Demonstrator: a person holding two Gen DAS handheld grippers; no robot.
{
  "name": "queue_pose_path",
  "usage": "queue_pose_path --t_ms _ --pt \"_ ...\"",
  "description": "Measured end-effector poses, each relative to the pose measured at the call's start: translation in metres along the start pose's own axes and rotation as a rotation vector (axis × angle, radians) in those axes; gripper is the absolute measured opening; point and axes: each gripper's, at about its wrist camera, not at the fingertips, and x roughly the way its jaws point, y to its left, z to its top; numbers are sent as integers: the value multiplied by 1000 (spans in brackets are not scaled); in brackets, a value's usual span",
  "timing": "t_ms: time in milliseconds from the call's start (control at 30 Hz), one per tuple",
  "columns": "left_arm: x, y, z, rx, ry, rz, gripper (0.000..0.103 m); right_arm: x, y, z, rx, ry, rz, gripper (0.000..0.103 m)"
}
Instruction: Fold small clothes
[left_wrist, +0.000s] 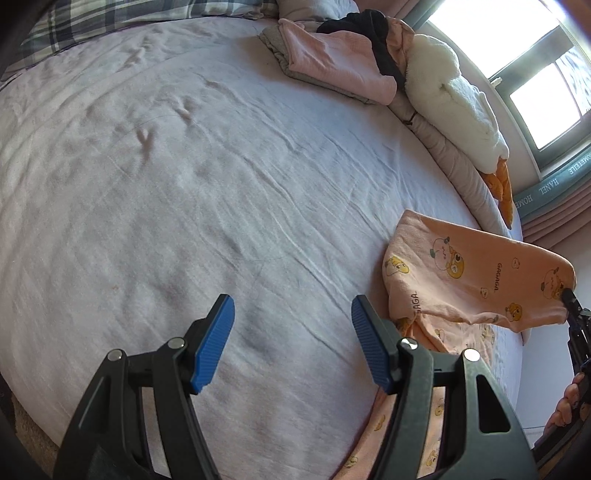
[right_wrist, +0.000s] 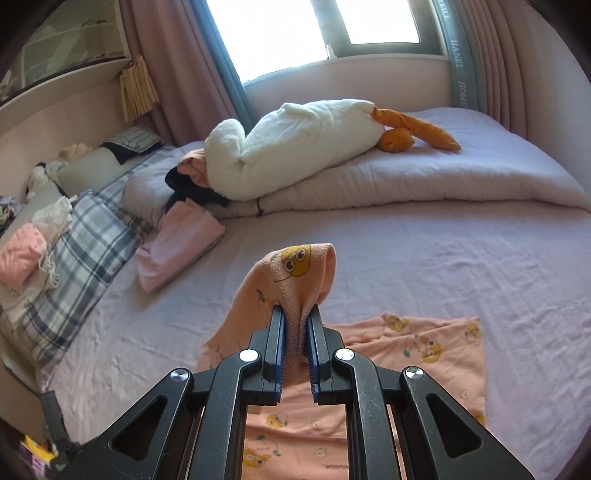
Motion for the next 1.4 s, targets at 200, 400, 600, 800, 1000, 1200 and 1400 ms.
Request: queue_pose_path --t_ms 200,400,600,800,1000,1200,1400 --pt "4 -33 1 72 1 -16 65 -6 -27 -2 40 -6 -27 12" --pt "18 -62 9 103 38 -58 64 -8 -54 -3 79 2 -49 12" --pt "32 -88 9 135 67 -76 64 -5 -76 -12 117 23 -59 12" --pt "51 -110 7 170 110 -85 64 4 -96 -21 154 63 -79 12" --pt "61 -123 8 193 114 -86 64 9 -110 -31 179 93 -113 12" --pt "72 -128 4 215 133 -72 62 17 -122 -40 212 133 -125 12" --pt "86 -131 0 235 149 -41 61 20 -125 -45 222 159 -137 12"
